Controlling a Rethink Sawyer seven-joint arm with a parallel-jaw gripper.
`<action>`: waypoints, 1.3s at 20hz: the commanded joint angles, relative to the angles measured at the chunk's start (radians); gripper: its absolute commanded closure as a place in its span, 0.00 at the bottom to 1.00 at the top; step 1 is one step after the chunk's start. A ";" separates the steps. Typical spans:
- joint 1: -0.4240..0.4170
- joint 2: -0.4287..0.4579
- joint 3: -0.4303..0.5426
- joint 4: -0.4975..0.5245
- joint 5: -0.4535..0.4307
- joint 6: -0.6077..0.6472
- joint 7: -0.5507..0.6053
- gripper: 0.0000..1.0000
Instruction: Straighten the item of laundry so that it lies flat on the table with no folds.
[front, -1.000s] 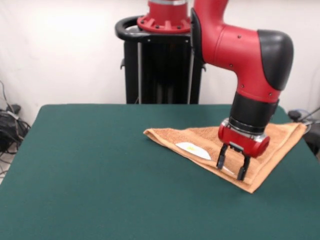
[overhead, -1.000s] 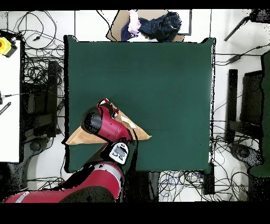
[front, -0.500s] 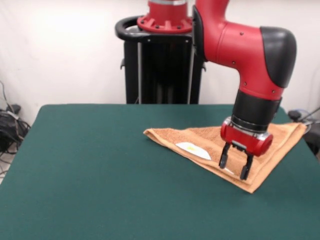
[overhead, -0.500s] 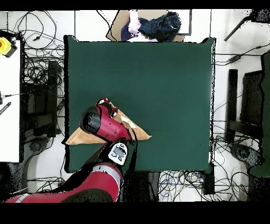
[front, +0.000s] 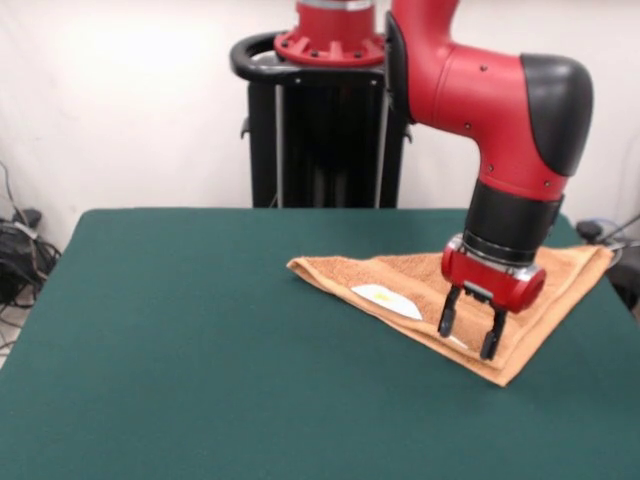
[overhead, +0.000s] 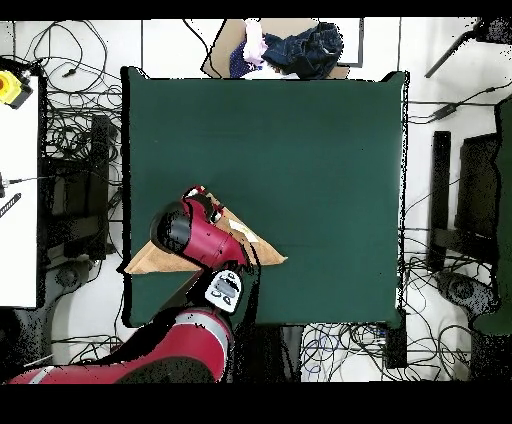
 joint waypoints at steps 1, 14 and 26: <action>0.012 0.052 0.111 0.001 0.068 0.079 0.256 0.00; 0.029 0.080 0.139 0.003 0.083 0.044 0.272 0.00; 0.017 0.089 0.151 0.004 0.090 0.048 0.268 0.00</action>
